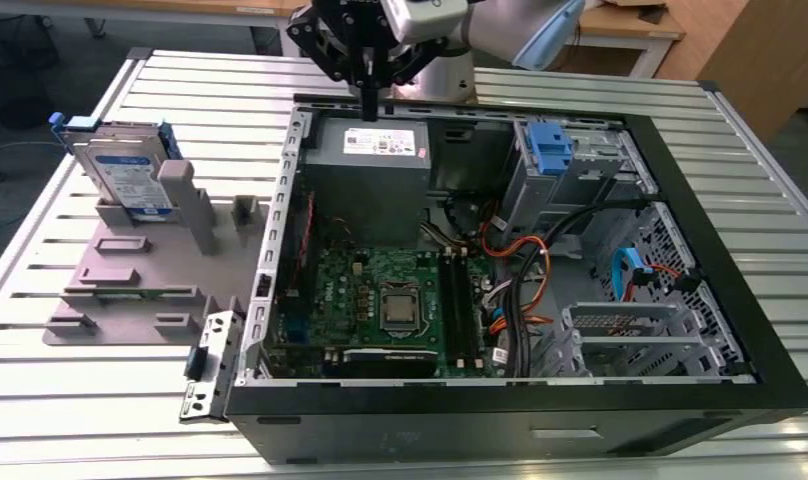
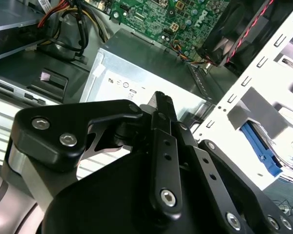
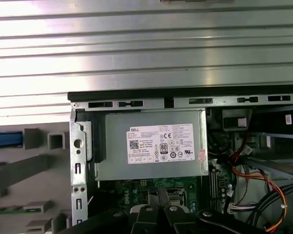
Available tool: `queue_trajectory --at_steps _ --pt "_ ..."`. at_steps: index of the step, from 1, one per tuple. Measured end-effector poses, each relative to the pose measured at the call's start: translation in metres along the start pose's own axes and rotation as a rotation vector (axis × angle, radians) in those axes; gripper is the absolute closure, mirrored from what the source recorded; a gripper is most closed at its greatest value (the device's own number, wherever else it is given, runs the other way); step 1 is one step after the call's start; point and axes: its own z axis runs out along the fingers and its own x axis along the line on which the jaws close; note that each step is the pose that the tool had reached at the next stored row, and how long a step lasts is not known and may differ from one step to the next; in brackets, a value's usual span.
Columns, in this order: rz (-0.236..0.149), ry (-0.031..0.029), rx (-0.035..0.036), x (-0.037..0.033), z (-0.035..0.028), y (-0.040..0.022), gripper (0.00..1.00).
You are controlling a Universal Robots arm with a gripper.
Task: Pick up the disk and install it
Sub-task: 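Reach for the disk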
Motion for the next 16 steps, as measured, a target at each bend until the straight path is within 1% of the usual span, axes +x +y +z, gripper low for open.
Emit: queue_trajectory --at_steps 4,12,16 --pt "0.000 -0.0001 -0.0001 0.0036 0.0000 -0.0002 0.89" --pt "0.000 -0.0001 0.0000 0.0048 -0.0001 -0.0003 0.89" --pt "0.000 -0.0001 -0.0001 0.0066 0.0000 -0.0005 0.89"
